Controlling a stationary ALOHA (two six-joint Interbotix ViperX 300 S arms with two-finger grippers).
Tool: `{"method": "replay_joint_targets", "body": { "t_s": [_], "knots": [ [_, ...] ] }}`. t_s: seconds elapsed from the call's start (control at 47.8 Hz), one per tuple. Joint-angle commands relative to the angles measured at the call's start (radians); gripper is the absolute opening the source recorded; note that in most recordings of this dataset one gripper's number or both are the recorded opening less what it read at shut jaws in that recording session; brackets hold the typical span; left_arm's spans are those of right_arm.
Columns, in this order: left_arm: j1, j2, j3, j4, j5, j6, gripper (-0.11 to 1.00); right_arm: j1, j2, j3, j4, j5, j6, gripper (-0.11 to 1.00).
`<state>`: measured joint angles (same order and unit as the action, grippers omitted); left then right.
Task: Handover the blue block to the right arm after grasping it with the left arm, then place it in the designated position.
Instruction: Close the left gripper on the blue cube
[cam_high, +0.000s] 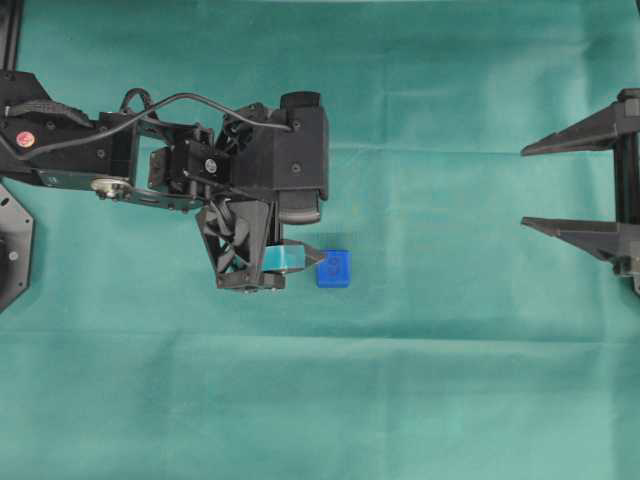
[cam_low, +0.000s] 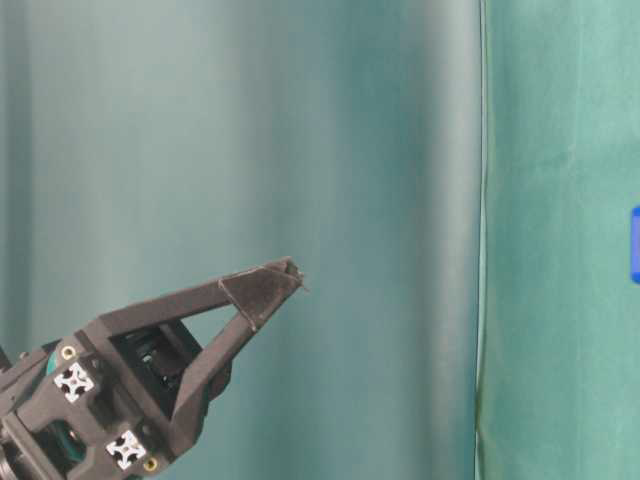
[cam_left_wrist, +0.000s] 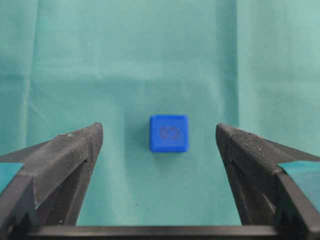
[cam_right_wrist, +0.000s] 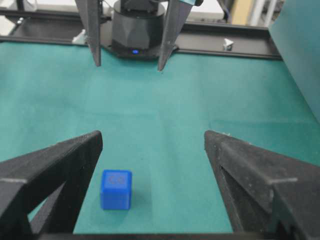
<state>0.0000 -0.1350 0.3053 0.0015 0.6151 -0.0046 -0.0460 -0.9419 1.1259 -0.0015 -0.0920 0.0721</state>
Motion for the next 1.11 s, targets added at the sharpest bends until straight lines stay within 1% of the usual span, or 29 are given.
{"method": "replay_joint_targets", "body": {
  "t_s": [0.0,0.23,0.502,0.691,0.795,1.088],
  "knots": [
    [0.000,-0.011,-0.017,0.002,-0.006,0.000,1.00,-0.002,0.005,-0.026,0.000,-0.005,0.000,0.95],
    [-0.002,-0.005,-0.002,0.002,-0.028,0.000,1.00,-0.003,0.005,-0.026,0.000,-0.003,0.000,0.95],
    [-0.002,0.040,0.072,0.002,-0.129,-0.002,1.00,-0.003,0.014,-0.025,0.000,-0.003,0.000,0.95],
    [-0.002,0.106,0.121,0.002,-0.238,0.000,1.00,-0.003,0.020,-0.021,0.000,-0.003,0.000,0.95],
    [-0.002,0.147,0.140,0.002,-0.278,0.000,1.00,-0.003,0.023,-0.023,0.000,-0.003,0.000,0.95],
    [-0.018,0.239,0.144,0.000,-0.354,0.000,1.00,-0.003,0.026,-0.020,0.000,-0.003,0.000,0.95]
  ]
}}
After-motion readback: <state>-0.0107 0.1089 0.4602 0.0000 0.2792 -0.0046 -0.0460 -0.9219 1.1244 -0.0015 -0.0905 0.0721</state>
